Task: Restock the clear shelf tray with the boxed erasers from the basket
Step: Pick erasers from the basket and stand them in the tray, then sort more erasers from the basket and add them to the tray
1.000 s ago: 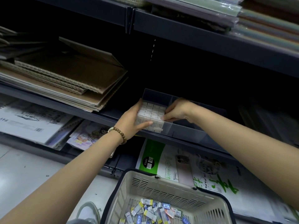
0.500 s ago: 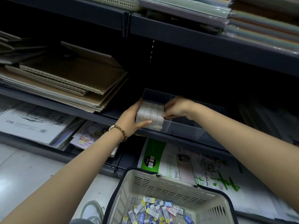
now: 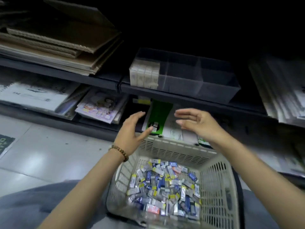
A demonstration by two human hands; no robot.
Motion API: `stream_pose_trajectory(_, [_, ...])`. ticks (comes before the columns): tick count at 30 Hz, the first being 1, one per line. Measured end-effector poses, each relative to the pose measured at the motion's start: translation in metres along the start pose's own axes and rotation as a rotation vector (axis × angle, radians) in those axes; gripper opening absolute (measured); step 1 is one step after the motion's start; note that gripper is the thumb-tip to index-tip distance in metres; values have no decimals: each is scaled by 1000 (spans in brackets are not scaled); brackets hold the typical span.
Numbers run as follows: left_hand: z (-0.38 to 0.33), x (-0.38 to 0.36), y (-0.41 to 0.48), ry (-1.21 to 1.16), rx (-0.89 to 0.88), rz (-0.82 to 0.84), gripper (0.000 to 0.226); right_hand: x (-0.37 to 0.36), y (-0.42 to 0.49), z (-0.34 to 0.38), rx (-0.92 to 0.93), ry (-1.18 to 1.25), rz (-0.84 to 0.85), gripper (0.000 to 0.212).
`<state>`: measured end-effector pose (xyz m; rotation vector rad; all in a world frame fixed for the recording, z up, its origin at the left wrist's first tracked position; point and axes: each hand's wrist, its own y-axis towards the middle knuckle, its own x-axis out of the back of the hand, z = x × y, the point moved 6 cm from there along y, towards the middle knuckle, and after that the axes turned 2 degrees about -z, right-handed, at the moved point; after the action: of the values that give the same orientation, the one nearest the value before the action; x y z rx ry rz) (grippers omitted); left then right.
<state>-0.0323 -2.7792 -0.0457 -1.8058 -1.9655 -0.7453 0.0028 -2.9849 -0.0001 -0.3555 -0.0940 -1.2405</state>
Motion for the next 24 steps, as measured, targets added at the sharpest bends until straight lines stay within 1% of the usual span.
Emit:
stream_pose_trajectory(4, [74, -89, -61, -8, 311, 239, 58, -15, -23, -141, -317, -132, 58, 32])
stream_pose_trajectory(6, [108, -125, -86, 11, 437, 329, 51, -14, -34, -207, -463, -140, 1, 34])
stream_pose_trajectory(8, [135, -152, -98, 44, 510, 377, 49, -10, -41, -261, -543, -134, -86, 37])
stream_pose_trajectory(9, [144, -164, -100, 65, 511, 405, 48, -10, -43, -284, -571, -132, -109, 40])
stream_pose_trajectory(11, [155, -187, -94, 112, 441, 468, 47, -16, -43, -316, -585, -121, -112, 45])
stream_pose_trajectory(15, [165, -230, -75, 229, 260, 610, 46, -37, -26, -343, -519, -104, -128, 44])
stream_pose_trajectory(17, [173, -246, -67, 293, 210, 641, 42, -49, -12, -351, -504, -94, -112, 44])
stream_pose_trajectory(20, [187, -258, -57, 429, 176, 670, 37, -64, 6, -362, -531, -109, -84, 46])
stream_pose_trajectory(22, [194, -262, -49, 519, 156, 659, 37, -69, 14, -365, -529, -162, -92, 46])
stream_pose_trajectory(24, [198, -266, -42, 589, 124, 650, 31, -73, 22, -367, -501, -232, -111, 47])
